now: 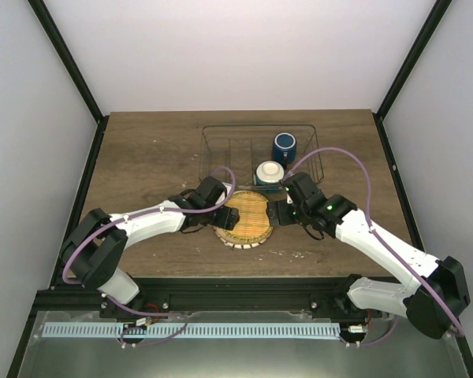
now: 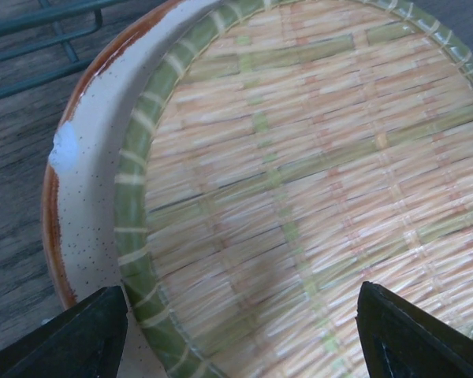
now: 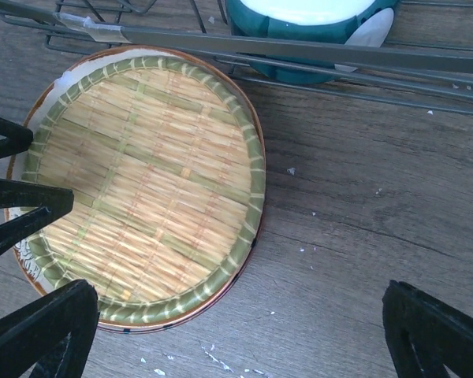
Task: Load the mixed dishes into the dish rack
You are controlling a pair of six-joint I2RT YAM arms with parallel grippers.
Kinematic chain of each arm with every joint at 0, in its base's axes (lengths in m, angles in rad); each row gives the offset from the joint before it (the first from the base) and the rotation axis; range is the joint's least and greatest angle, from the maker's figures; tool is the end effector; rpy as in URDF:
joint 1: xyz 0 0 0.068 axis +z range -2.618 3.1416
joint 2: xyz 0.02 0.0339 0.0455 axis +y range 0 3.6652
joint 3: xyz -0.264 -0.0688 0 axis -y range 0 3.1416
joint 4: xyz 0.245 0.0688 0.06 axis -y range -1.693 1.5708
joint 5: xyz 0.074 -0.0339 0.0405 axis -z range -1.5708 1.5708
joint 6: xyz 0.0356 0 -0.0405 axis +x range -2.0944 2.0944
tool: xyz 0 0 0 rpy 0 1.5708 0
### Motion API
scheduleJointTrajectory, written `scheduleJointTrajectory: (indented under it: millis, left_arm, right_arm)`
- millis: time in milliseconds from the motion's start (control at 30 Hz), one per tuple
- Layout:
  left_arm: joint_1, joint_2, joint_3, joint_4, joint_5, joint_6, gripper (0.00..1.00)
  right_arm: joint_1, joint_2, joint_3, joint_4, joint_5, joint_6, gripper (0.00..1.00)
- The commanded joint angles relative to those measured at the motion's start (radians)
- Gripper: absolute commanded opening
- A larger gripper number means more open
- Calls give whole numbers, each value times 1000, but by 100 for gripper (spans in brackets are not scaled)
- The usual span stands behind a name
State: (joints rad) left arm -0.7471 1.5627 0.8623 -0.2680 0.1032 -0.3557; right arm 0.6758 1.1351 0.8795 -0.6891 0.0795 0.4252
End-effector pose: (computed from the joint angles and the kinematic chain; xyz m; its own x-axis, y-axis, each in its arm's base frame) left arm 0.2219 -0.2105 0.1753 -0.8170 0.2845 -0.5016 0.4632 0.8419 -0.2769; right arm 0.1773 0.1385 0.2602 -0.8182 -0.1289 -0.5604 -0.2742 0.9441 0.1831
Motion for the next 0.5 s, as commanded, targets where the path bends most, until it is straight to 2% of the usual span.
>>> scheduleJointTrajectory:
  millis: [0,167,467]
  left_arm:
    - [-6,-8,-21,-4,-25,3,81]
    - [-6,-7,-23,-15,-41,4,82]
    - [-5,47,-44,61,40,-8,81]
  right_arm:
    - [1,5,-7,-11,14,8,100]
    - [1,14,-2,-7,10,7,100]
    - [2,17,-2,-11,15,7,100]
